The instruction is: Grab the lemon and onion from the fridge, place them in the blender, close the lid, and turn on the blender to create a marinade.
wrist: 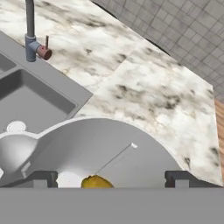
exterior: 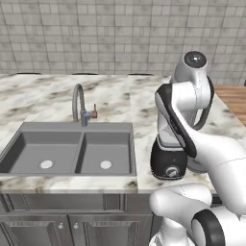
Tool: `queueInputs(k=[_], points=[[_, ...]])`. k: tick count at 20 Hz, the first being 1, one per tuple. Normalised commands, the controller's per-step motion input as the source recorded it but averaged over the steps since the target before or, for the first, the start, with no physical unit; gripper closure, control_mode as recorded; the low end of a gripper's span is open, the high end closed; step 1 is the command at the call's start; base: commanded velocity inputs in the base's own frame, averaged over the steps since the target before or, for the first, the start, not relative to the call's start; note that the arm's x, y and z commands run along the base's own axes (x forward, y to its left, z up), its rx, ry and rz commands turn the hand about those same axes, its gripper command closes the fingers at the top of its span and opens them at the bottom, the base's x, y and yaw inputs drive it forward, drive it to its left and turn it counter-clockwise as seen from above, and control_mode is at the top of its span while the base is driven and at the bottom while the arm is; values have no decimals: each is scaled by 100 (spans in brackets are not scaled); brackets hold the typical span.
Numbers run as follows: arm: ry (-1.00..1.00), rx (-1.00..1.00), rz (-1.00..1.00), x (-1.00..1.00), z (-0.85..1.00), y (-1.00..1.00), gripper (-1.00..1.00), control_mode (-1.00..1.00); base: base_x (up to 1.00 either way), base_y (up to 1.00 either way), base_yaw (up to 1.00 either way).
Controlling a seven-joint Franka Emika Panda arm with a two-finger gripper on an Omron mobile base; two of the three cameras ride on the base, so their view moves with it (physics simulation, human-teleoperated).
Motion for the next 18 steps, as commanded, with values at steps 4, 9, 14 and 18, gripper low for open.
queueInputs(k=[4,9,14,18], points=[[0,0,0,-18,1,-3,-100,-100,0,0,0],[-4,0,0,-58,3,-12,-100,-100,0,0,0],[-9,9,4,-38,14,-31,-100,-100,0,0,0],[-1,3,15,-20,21,-48,-100,-100,0,0,0]])
